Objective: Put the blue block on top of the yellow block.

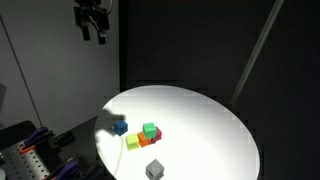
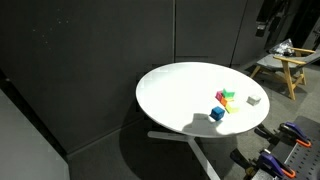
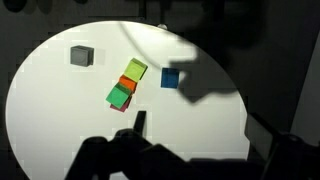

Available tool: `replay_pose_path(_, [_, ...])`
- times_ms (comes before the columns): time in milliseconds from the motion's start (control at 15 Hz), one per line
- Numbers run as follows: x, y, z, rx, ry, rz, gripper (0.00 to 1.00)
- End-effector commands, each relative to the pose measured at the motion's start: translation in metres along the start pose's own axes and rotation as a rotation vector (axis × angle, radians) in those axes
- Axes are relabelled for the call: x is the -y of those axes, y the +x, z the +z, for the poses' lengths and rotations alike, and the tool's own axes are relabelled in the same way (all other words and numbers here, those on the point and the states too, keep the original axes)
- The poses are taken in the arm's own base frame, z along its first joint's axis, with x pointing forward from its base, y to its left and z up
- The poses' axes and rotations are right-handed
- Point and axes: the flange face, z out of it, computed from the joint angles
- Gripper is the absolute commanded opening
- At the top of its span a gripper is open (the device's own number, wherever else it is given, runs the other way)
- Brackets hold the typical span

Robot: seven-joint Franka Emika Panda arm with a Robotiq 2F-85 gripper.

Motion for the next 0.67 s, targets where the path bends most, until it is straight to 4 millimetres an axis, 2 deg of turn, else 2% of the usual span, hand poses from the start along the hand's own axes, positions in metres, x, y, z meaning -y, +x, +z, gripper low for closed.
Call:
replay_pose_path(0, [0.001,0.021,0.016,0.029,0.014,0.105,1.00])
replay_pose_path(333, [0.001,0.043,0.049,0.059,0.006,0.175,1.00])
replay_pose_path(600, [0.002,0.057,0.076,0.076,0.023,0.136,1.00])
